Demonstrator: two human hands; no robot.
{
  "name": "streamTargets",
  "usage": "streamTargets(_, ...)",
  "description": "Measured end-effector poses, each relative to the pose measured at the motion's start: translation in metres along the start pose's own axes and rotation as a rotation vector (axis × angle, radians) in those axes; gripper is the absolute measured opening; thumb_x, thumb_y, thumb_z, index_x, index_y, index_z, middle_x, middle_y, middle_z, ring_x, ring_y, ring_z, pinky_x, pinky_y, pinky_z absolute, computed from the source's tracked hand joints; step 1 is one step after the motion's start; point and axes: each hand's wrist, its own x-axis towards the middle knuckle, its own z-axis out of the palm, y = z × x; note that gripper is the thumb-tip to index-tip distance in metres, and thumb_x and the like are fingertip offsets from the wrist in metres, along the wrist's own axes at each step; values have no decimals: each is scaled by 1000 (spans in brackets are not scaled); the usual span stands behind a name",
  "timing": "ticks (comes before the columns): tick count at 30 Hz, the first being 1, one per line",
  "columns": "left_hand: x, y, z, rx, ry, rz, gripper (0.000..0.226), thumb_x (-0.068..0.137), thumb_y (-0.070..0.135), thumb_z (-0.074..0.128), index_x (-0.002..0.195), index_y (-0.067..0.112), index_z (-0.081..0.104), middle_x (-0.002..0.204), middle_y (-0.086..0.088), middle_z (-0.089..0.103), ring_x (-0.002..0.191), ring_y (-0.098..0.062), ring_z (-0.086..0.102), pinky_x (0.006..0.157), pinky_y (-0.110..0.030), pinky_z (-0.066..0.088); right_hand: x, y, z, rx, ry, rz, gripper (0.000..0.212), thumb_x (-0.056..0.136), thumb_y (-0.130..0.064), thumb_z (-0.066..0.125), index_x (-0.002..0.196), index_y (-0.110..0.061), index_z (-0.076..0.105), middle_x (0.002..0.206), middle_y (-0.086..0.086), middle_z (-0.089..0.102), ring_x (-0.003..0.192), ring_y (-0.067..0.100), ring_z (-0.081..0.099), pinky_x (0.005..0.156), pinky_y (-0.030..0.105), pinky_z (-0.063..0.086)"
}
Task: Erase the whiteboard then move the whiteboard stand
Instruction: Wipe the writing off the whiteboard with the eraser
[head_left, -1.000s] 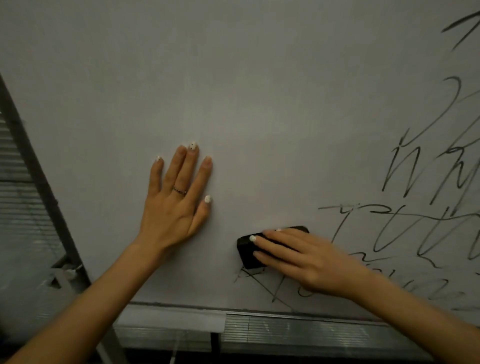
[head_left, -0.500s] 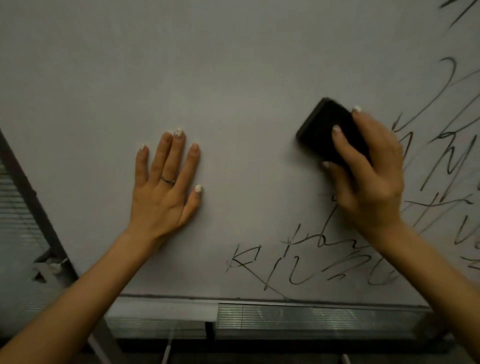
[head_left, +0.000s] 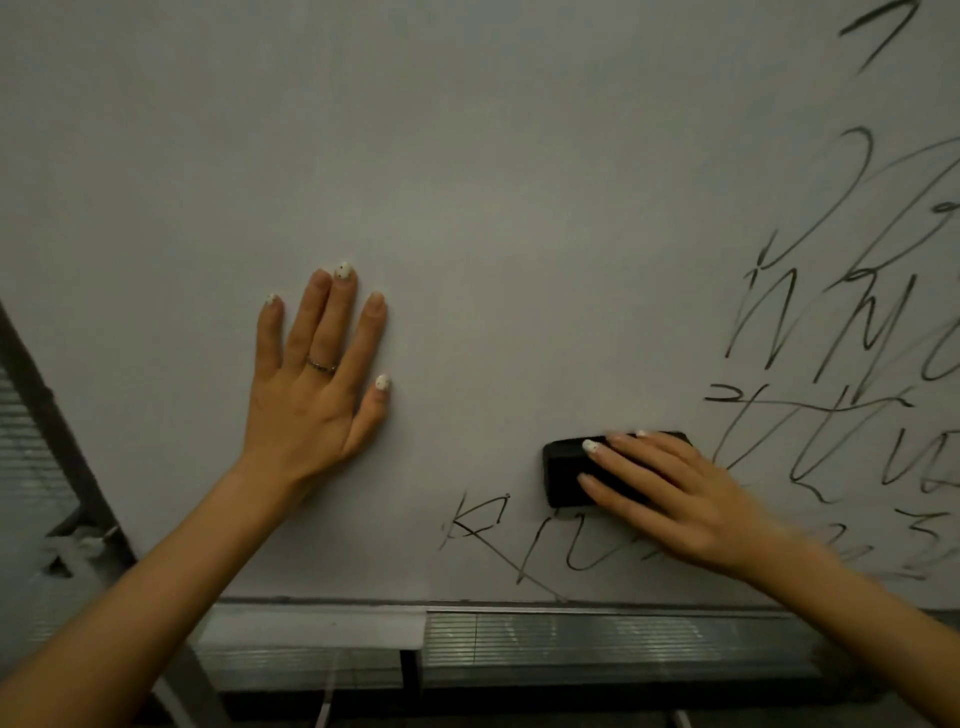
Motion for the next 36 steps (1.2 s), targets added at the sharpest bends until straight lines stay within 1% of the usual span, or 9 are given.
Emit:
streamTargets(3, 1, -1, -1, 0, 1, 6, 60, 98, 31, 29, 151, 11, 10, 159, -5, -9, 146, -24, -1, 117, -45, 0, 14, 29, -15, -61, -20, -77, 38, 99, -4, 48, 137, -3, 43, 145, 19, 37, 134, 33, 38, 113, 45, 31)
streamTargets(8, 2, 2, 0, 2, 9, 4, 59, 98, 32, 28, 151, 9, 11, 159, -5, -8, 146, -24, -1, 117, -45, -1, 49, 86, -43, -186, 125, 32, 45, 92, 0, 61, 134, -1, 45, 138, 26, 41, 126, 39, 44, 106, 49, 39)
streamTargets(14, 2, 8, 1, -10, 16, -40, 60, 98, 31, 29, 151, 11, 10, 159, -4, -10, 146, -23, -2, 117, -45, -1, 64, 62, -37, -109, 420, 640, 41, 93, -6, 61, 131, -4, 46, 137, 20, 36, 126, 36, 39, 107, 42, 37)
streamTargets(16, 1, 9, 0, -18, 12, -52, 60, 98, 32, 28, 151, 11, 8, 158, -3, -11, 146, -23, -3, 117, -45, -2, 58, 31, -22, -46, 444, 719, 42, 92, -2, 60, 131, -3, 45, 137, 19, 34, 127, 36, 36, 108, 43, 33)
streamTargets(22, 1, 5, -3, -29, -8, -51, 59, 99, 33, 26, 151, 13, 8, 158, -2, -12, 146, -21, -3, 118, -43, -2, 3, -46, 21, 25, 179, 485, 73, 75, 7, 67, 141, -7, 39, 138, 22, 39, 132, 35, 37, 111, 44, 31)
streamTargets(24, 1, 6, -4, -31, -4, -49, 59, 99, 33, 26, 151, 13, 8, 158, -1, -12, 146, -21, -3, 117, -43, -2, -1, -50, 20, 34, 155, 430, 70, 78, 7, 61, 142, -9, 38, 137, 20, 42, 132, 32, 37, 113, 41, 30)
streamTargets(28, 1, 8, -3, -27, -2, -61, 59, 99, 33, 25, 151, 15, 6, 158, 0, -13, 146, -20, -4, 118, -42, -3, 20, -32, 7, 51, 173, 369, 54, 82, 8, 55, 133, -6, 45, 137, 19, 43, 131, 31, 40, 113, 41, 31)
streamTargets(33, 0, 10, -4, -30, -14, -71, 59, 99, 34, 25, 151, 14, 5, 158, 0, -15, 146, -20, -5, 117, -43, -2, 81, -9, 2, 68, 281, 417, 55, 74, 13, 70, 125, 0, 58, 135, 24, 49, 124, 37, 48, 104, 46, 41)
streamTargets(36, 0, 10, -5, -26, -22, -73, 59, 100, 34, 24, 151, 13, 4, 157, 0, -16, 146, -21, -5, 117, -43, -3, 107, -23, 10, 102, 329, 418, 47, 77, 15, 59, 121, 0, 61, 132, 24, 50, 123, 37, 48, 103, 46, 42)
